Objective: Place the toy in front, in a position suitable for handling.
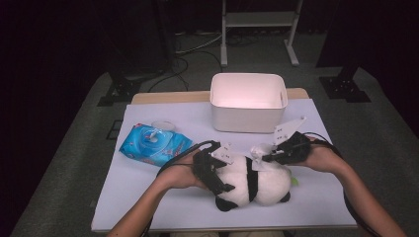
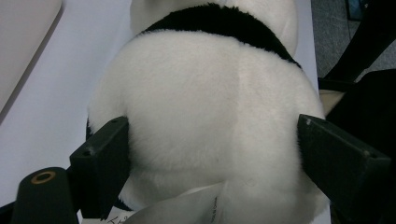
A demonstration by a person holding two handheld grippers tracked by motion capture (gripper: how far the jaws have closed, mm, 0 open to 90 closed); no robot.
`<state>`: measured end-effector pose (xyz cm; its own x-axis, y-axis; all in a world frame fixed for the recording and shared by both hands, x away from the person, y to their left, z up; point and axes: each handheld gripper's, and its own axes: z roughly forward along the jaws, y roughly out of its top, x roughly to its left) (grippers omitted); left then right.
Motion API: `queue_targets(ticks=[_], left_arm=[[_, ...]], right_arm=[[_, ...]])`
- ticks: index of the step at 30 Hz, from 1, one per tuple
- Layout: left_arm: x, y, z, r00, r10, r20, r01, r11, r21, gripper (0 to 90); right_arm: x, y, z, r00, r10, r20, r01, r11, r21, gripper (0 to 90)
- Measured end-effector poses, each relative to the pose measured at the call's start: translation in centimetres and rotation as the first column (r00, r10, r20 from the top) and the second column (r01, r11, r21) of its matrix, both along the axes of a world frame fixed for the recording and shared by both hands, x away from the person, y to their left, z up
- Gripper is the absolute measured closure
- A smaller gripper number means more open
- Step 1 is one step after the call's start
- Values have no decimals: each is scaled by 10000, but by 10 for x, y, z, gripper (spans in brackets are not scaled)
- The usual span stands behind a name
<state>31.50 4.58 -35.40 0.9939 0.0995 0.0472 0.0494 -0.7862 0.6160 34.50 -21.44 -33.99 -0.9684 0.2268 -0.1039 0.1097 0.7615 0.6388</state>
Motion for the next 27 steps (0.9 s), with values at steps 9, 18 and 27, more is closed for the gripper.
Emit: queue_targets(ticks=[9, 18, 27], left_arm=[[-2, -1, 1, 9999, 8, 108, -9, 10000, 66, 140], [-1, -1, 1, 9999, -72, 94, 72, 10000, -3, 140], [1, 2, -1, 10000, 44, -42, -45, 9999, -161, 140]], right_arm=[[7, 20, -5, 9992, 347, -209, -350, 9993, -146, 786], [7, -5, -5, 9999, -151, -70, 153, 9996, 239, 785], [-3, -42, -13, 9958, -913, -55, 915, 9943, 556, 785]])
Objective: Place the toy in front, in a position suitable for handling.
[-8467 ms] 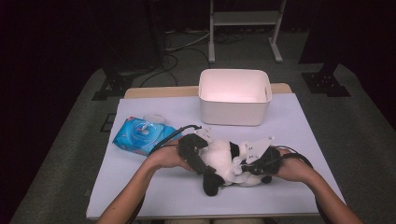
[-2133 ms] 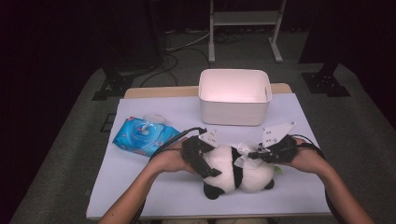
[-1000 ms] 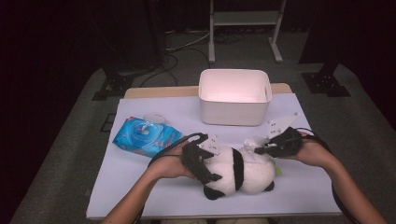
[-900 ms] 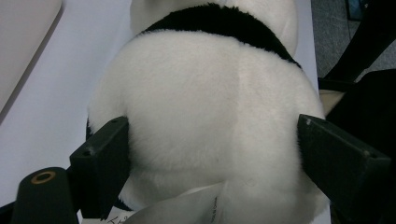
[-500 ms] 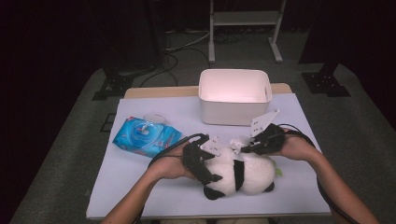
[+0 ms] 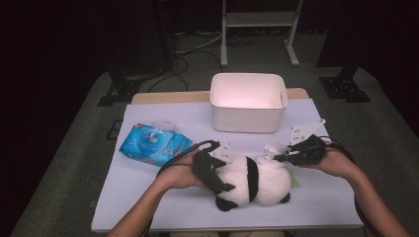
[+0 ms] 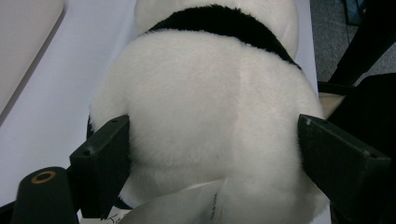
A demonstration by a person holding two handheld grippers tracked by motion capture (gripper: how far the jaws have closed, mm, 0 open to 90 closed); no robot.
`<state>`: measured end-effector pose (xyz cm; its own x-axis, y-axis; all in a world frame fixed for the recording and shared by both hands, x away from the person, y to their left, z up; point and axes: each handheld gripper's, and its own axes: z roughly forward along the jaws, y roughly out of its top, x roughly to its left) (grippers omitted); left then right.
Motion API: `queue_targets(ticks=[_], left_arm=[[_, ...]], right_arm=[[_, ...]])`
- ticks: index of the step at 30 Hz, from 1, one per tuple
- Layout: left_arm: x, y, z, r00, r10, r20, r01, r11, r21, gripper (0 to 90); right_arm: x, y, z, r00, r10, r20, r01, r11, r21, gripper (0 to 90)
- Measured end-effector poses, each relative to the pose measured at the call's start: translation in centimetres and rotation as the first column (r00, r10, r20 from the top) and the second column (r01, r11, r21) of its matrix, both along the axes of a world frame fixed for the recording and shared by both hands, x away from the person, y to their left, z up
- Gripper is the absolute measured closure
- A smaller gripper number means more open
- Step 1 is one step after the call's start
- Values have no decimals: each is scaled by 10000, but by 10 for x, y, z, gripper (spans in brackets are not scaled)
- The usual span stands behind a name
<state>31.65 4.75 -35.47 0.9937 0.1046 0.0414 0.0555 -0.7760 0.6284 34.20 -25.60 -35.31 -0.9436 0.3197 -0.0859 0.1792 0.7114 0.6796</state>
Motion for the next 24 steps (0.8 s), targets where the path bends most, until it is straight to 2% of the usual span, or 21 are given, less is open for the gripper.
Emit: queue_targets(ticks=[6, 13, 24], left_arm=[[1, 2, -1, 9998, 185, -26, -185, 9998, -41, 140], [6, 7, -5, 9986, 475, -232, -478, 9988, -109, 144], [9, 8, -4, 9982, 533, -291, -534, 9986, -26, 143]], right_arm=[[-7, -14, -4, 9997, -247, 15, 247, 9997, 93, 782], [-21, -31, -15, 9988, -500, -3, 500, 9987, 65, 776], [-43, -41, -21, 9987, -513, -49, 515, 9980, 375, 776]])
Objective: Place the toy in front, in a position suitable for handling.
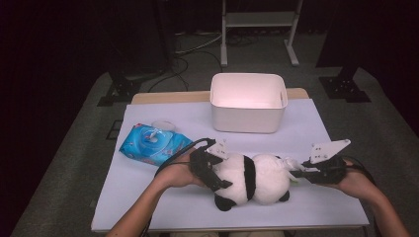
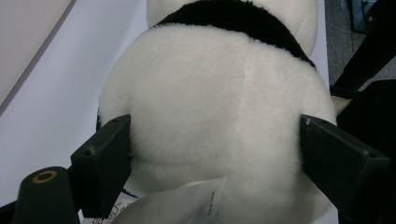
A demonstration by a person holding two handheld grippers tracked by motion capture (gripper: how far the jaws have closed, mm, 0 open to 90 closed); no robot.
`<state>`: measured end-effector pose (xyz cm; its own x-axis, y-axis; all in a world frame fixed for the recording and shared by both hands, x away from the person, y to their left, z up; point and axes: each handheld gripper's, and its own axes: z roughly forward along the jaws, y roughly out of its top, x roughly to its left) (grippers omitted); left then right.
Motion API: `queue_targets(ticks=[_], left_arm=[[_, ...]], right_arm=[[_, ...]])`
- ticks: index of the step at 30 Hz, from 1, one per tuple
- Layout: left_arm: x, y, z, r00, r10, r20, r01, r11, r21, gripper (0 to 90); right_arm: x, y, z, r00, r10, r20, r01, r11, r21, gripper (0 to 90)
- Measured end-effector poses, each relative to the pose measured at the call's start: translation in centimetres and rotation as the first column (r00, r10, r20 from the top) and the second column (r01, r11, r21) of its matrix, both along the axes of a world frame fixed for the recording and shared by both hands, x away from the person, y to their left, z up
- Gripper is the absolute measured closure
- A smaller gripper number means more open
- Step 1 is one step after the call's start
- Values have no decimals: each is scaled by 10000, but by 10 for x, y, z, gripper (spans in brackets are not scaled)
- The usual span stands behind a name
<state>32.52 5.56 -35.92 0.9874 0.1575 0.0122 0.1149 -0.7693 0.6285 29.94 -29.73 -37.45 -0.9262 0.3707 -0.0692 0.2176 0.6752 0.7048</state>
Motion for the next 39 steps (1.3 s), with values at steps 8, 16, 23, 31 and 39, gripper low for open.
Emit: queue_targets(ticks=[8, 16, 23, 31, 39], left_arm=[[2, 1, -1, 9999, 67, -92, -67, 10000, -44, 142], [4, 0, -1, 9997, 154, -202, -154, 9999, 3, 141], [4, -6, 3, 9999, 132, -54, -130, 9993, 348, 140], [4, -6, 1, 9997, 234, -103, -232, 9995, 233, 138], [4, 1, 3, 9986, 483, -237, -489, 9985, -241, 108]], right_arm=[[-10, 8, 5, 9990, 289, 337, -283, 9994, -175, 775], [-15, 20, 17, 9966, 679, 469, -663, 9972, -352, 777], [-13, 51, 23, 9867, 1564, 453, -1536, 9863, -594, 778], [-5, 86, 22, 9737, 2236, 431, -2213, 9739, -508, 778], [-3, 95, 17, 9706, 2366, 452, -2350, 9712, -382, 783]])
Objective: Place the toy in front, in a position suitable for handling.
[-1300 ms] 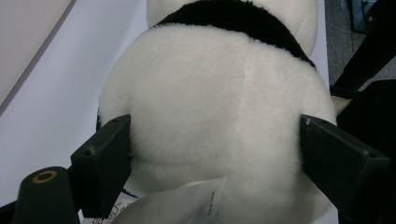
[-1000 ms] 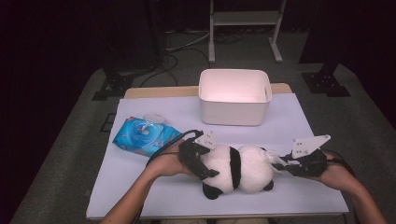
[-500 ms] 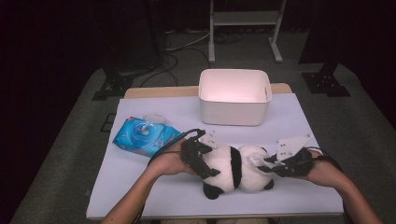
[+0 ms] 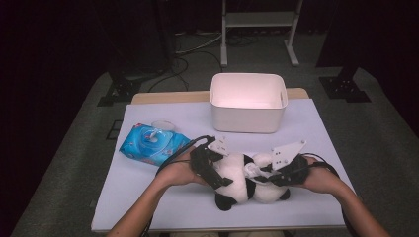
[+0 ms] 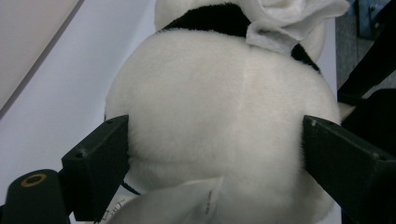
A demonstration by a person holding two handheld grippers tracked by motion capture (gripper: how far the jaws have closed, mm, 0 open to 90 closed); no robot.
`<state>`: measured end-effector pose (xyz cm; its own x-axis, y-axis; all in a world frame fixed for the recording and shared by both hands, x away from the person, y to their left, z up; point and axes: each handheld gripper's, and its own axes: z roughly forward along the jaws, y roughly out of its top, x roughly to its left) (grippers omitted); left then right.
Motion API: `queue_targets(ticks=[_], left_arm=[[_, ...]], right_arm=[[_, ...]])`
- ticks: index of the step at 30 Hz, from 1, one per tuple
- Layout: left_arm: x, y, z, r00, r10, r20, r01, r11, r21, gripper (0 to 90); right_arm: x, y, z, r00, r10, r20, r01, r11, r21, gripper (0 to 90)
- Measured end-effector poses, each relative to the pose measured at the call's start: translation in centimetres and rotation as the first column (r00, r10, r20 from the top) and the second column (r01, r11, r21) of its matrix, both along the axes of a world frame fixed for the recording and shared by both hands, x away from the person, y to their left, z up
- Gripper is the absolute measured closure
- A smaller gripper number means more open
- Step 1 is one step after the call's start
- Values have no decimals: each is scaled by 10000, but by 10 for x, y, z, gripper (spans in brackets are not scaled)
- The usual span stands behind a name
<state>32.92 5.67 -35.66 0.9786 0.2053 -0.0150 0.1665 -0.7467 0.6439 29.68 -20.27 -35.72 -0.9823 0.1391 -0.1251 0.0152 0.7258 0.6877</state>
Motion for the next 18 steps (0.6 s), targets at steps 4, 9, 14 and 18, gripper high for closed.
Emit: queue_targets(ticks=[4, 9, 14, 18], left_arm=[[-5, 7, 3, 9999, -143, 6, 143, 9998, -116, 105], [-7, 9, -2, 9995, -288, -88, 285, 9993, -246, 103], [-9, 5, -10, 9995, -315, -4, 315, 9992, -228, 105], [-9, -6, -13, 9994, -251, 237, 252, 9997, -28, 108]], right_arm=[[3, -10, -3, 9994, -336, -43, 336, 9994, 126, 783], [5, -14, -5, 9990, -383, -238, 391, 9988, 303, 782], [8, -18, -8, 9981, -504, -364, 522, 9974, 491, 782], [10, -21, -6, 9983, -564, -171, 569, 9979, 311, 781]])
